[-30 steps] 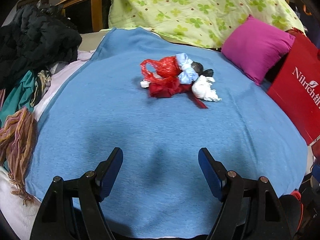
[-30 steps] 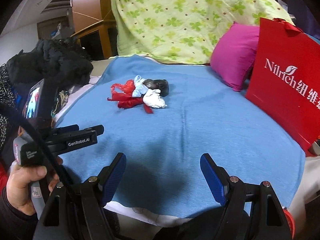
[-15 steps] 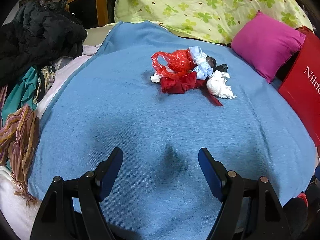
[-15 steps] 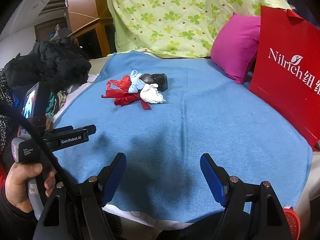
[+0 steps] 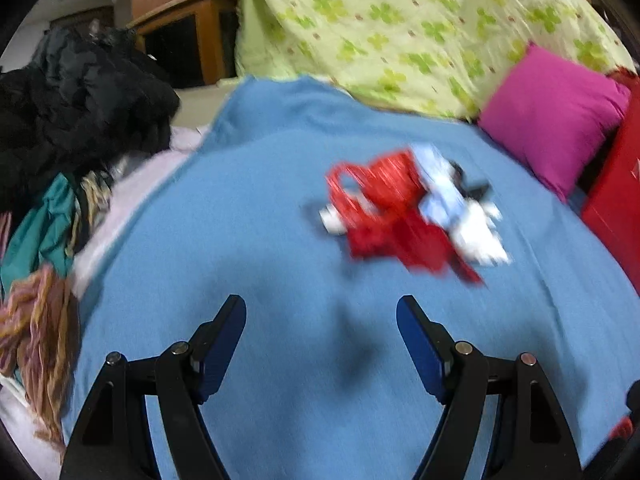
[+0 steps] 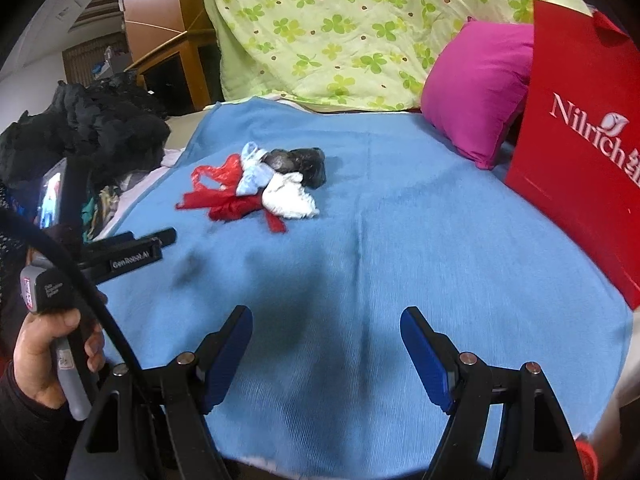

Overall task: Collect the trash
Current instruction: 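Grasp the crumpled white tissue with the right gripper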

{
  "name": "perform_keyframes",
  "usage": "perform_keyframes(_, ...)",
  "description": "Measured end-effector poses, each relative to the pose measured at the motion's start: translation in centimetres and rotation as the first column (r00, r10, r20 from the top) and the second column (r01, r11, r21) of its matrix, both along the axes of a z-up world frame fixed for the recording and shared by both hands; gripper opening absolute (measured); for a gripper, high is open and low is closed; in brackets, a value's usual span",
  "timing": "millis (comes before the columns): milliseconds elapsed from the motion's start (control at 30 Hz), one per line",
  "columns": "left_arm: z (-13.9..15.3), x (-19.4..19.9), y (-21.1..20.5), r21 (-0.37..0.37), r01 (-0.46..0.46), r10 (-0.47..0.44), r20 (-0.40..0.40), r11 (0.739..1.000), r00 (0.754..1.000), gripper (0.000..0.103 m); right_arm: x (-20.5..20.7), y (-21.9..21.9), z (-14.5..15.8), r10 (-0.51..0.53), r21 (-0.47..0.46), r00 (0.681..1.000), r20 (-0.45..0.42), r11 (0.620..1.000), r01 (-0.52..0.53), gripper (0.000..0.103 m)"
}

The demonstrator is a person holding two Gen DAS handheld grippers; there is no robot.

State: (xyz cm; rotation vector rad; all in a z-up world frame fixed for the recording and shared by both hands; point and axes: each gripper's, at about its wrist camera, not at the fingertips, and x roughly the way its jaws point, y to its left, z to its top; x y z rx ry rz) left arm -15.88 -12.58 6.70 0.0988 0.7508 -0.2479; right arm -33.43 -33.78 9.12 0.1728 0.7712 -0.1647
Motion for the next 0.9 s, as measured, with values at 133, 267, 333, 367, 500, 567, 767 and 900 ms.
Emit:
perform_keyframes(133, -1.1, 1.6, 1.4, -0.042, -0.061, 0.062, 0.015, 0.997, 0.998, 0.078, 4.2, -0.6, -0.3, 0.002, 0.019, 1.000, 0.002, 1.000, -0.002, 0.079)
perform_keyframes(267, -2.1, 2.6, 2.6, -0.066, -0.123, 0.122, -0.024, 0.990, 0.992, 0.078, 9.8, -0.9, -1.9, 0.026, 0.038, 0.999, -0.019, 0.999, -0.026, 0.079)
perform_keyframes(333, -1.9, 2.8, 2.9, -0.079, -0.142, 0.141, -0.017, 0.987, 0.990, 0.078, 12.9, -1.1, -3.1, 0.043, 0.065, 0.998, -0.038, 0.997, -0.040, 0.079)
perform_keyframes(367, -1.9, 2.9, 3.1, -0.083, -0.149, 0.148, -0.013, 0.985, 0.989, 0.078, 14.4, -1.4, -3.6, 0.040, 0.088, 0.998, -0.045, 0.995, -0.035, 0.079)
perform_keyframes(500, -2.4, 3.4, 3.1, -0.096, -0.155, 0.151, -0.045, 0.983, 0.987, 0.078, 18.3, -2.1, -4.8, 0.020, 0.167, 0.999, -0.038, 0.986, -0.013, 0.079)
perform_keyframes(567, -2.9, 3.7, 2.9, -0.097, -0.153, 0.146, -0.073, 0.983, 0.987, 0.078, 19.6, -2.3, -5.4, 0.016, 0.185, 0.999, -0.044, 0.983, -0.007, 0.079)
perform_keyframes(767, -3.3, 3.6, 2.3, -0.097, -0.146, 0.138, -0.083, 0.985, 0.987, 0.078, 22.5, -1.4, -7.4, 0.068, 0.189, 0.994, -0.084, 0.981, -0.051, 0.077)
perform_keyframes(900, -3.3, 3.6, 2.2, -0.095, -0.145, 0.138, -0.084, 0.985, 0.987, 0.078, 22.5, -1.0, -7.6, 0.095, 0.197, 0.993, -0.073, 0.977, -0.079, 0.047)
